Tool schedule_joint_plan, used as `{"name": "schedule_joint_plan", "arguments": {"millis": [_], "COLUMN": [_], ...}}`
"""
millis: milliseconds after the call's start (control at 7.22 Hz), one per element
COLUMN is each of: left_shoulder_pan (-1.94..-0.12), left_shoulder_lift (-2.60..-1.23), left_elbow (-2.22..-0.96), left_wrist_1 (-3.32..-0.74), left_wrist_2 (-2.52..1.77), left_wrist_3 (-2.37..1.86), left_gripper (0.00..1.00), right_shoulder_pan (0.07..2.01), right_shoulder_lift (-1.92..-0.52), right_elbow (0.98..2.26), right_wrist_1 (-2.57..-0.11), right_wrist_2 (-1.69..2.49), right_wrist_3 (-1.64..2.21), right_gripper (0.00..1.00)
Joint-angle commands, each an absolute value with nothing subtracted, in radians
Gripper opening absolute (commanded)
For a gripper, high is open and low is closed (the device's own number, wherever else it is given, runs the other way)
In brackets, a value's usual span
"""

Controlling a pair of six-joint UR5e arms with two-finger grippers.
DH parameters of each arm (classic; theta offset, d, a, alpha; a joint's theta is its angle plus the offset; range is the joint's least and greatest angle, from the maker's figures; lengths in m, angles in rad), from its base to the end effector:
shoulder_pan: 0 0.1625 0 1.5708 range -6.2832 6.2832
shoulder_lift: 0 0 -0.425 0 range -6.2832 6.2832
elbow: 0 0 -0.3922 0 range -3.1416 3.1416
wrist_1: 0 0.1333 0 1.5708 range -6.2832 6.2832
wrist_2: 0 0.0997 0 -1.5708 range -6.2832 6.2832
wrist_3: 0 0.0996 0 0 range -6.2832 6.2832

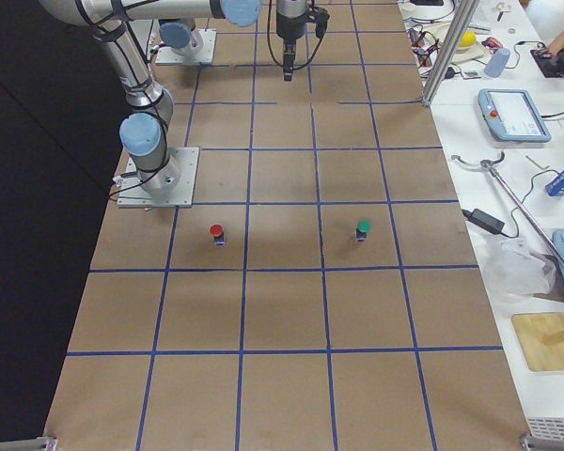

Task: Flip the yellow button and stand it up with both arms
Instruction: 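Move the left gripper down toward the yellow-capped button lying on the table, then close the left gripper on the body of the yellow-capped button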

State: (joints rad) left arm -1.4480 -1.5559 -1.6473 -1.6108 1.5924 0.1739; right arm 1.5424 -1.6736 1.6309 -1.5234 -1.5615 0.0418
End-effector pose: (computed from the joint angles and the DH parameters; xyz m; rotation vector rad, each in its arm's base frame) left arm -0.0721 -0.4867 0.4541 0.0817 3.1300 0.1625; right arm 0.1215 -0.4511 0.5019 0.1100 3.1304 0.0075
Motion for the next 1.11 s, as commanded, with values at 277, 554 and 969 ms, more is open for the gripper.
{"name": "schedule_joint_plan", "arguments": {"millis": [277, 554, 969], "left_shoulder_pan": [-1.104, -0.927, -0.928], "left_shoulder_lift": [-1.543, -1.584, -1.631], "left_elbow": [-1.915, -2.088, -2.152], "left_wrist_1": [-1.340, -1.045, -0.936], "left_wrist_2": [1.609, 1.597, 1.556], "left_wrist_3": [0.607, 0.823, 0.851], "left_gripper": [0.99, 0.99, 0.98], "right_shoulder_pan": [1.514, 1.513, 1.503], "right_shoulder_lift": [-1.671, -1.671, -1.671], "right_elbow": [1.635, 1.640, 1.644], "right_wrist_1": [-1.529, -1.528, -1.528], "right_wrist_2": [-1.565, -1.565, -1.556], "right_wrist_3": [0.058, 0.060, 0.107], "right_gripper": [1.00, 1.00, 1.00]}}
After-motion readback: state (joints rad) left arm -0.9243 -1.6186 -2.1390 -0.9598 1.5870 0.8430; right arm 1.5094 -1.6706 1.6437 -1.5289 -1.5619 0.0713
